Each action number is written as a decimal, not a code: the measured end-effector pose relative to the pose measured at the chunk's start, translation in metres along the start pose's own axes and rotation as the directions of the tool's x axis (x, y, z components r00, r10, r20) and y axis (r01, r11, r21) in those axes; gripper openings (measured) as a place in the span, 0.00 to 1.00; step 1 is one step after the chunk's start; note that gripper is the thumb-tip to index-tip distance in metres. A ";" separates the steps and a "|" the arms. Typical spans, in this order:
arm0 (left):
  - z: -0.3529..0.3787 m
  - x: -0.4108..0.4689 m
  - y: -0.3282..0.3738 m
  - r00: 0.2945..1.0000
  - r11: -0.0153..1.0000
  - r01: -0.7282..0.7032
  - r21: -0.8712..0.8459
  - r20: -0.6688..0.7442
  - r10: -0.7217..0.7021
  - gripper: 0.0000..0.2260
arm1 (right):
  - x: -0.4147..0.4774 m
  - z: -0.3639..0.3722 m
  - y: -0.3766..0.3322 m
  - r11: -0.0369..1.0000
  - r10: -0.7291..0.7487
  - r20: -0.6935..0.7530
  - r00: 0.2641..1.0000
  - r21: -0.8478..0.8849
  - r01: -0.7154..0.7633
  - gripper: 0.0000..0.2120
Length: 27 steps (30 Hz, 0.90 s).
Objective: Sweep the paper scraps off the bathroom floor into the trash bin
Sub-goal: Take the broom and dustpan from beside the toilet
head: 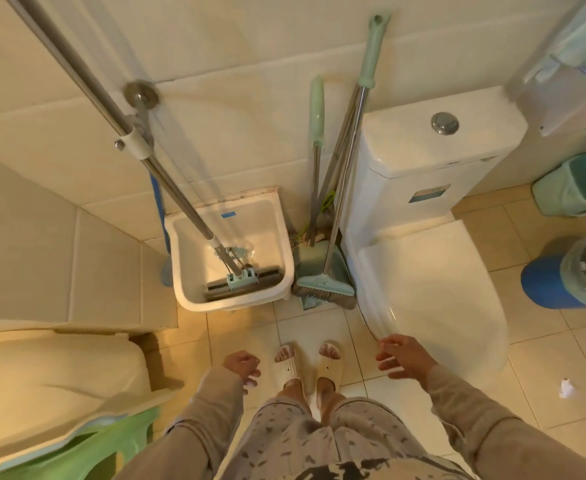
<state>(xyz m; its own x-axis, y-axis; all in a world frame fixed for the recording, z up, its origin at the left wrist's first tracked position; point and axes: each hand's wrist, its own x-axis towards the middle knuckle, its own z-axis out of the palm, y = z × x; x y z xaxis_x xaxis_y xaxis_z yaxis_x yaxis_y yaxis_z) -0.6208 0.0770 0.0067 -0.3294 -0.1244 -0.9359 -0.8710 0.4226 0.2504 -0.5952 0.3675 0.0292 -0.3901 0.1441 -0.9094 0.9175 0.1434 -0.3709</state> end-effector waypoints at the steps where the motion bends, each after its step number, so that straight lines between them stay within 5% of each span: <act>1: -0.002 0.000 0.017 1.000 1.000 -0.026 0.004 0.013 0.026 0.12 | 0.001 0.000 -0.007 1.000 0.001 -0.005 1.000 0.020 -0.001 0.09; 12: -0.034 -0.021 0.280 0.884 0.884 -0.467 0.016 0.005 0.467 0.08 | 0.020 -0.029 -0.207 0.898 -0.241 -0.025 0.970 0.373 0.233 0.05; 15: -0.038 -0.032 0.337 0.858 0.858 -0.512 0.039 -0.009 0.513 0.13 | 0.025 -0.042 -0.259 0.765 -0.322 -0.032 0.946 0.579 0.280 0.05; 18: -0.035 -0.037 0.378 0.801 0.803 -0.589 0.090 -0.067 0.595 0.05 | 0.030 -0.048 -0.300 0.525 -0.328 -0.009 0.945 0.830 0.190 0.07; 21: -0.024 -0.036 0.400 0.740 0.746 -0.646 0.161 -0.108 0.664 0.09 | 0.035 -0.048 -0.331 0.365 -0.291 -0.015 0.957 0.922 0.125 0.10; 24: -0.016 -0.025 0.410 0.605 0.620 -0.662 0.421 -0.189 0.774 0.16 | 0.045 -0.047 -0.350 0.276 -0.247 0.012 0.969 0.959 0.059 0.12; 27: -0.014 -0.015 0.411 0.390 0.292 -0.584 0.757 -0.054 0.919 0.23 | 0.061 -0.048 -0.363 0.176 -0.224 0.015 0.975 0.984 0.025 0.11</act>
<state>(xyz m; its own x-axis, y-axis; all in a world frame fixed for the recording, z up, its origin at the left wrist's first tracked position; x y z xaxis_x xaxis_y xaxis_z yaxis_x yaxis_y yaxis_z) -0.9792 0.2396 0.1272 -0.9487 0.2918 -0.1217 0.2140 0.8760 0.4322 -0.9559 0.3709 0.1176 -0.5841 0.0935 -0.8063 0.2275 -0.9347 -0.2732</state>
